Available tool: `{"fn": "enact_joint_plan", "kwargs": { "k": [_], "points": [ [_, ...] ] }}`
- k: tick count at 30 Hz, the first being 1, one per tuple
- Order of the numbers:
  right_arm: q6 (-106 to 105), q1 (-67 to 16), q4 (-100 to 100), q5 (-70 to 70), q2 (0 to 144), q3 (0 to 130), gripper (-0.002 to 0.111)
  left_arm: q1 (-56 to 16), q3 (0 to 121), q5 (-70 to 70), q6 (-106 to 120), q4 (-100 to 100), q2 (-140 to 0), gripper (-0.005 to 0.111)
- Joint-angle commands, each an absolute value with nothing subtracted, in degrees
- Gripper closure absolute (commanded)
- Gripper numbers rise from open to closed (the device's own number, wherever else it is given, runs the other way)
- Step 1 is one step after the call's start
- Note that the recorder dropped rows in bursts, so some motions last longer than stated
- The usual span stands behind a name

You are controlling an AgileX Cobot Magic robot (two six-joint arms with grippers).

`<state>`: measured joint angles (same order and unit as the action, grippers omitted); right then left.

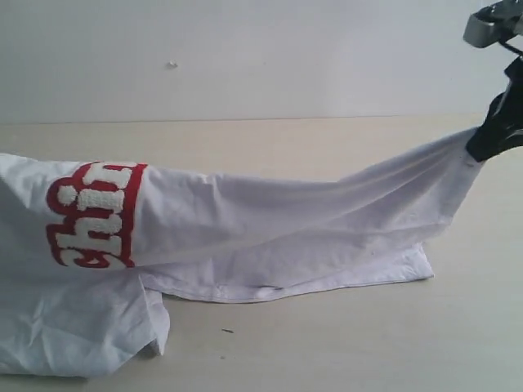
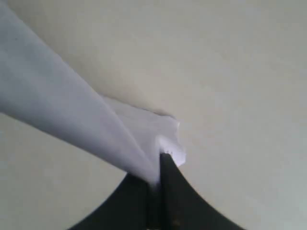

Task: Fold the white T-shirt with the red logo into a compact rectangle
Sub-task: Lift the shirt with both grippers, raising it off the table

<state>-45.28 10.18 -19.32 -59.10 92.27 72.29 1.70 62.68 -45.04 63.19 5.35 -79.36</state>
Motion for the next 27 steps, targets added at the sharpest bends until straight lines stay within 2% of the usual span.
{"fn": "enact_joint_plan", "kwargs": {
  "k": [1, 4, 7, 10, 13, 21, 27],
  "points": [
    [-50.5, 10.7, -19.1, -39.9, 101.4, 74.8, 0.108, 1.7, 62.7, -23.7, 63.8, 4.8, -89.7, 0.107],
    [-52.5, 10.7, -19.6, -24.3, 105.4, 74.7, 0.108, 1.7, 62.7, -8.6, 63.8, 4.8, -96.5, 0.107],
    [-52.5, 10.7, -19.6, -15.0, 109.2, 74.7, 0.108, 1.7, 62.7, 2.4, 63.8, 4.8, -101.3, 0.107],
    [-54.7, 10.7, -19.5, -10.2, 112.7, 75.0, 0.108, 1.7, 62.7, 11.0, 63.8, 4.8, -106.3, 0.107],
    [-56.5, 10.7, -19.5, -10.0, 115.4, 76.2, 0.108, 1.7, 62.7, 13.9, 63.8, 4.8, -109.2, 0.107],
    [-56.3, 10.7, -19.5, -14.1, 113.8, 76.5, 0.108, 1.5, 62.7, 8.3, 62.5, 4.8, -106.9, 0.107],
    [-51.0, 10.7, -19.8, -23.2, 107.0, 76.6, 0.108, 1.5, 67.3, -18.0, 61.1, 4.7, -100.8, 0.107]
  ]
}}
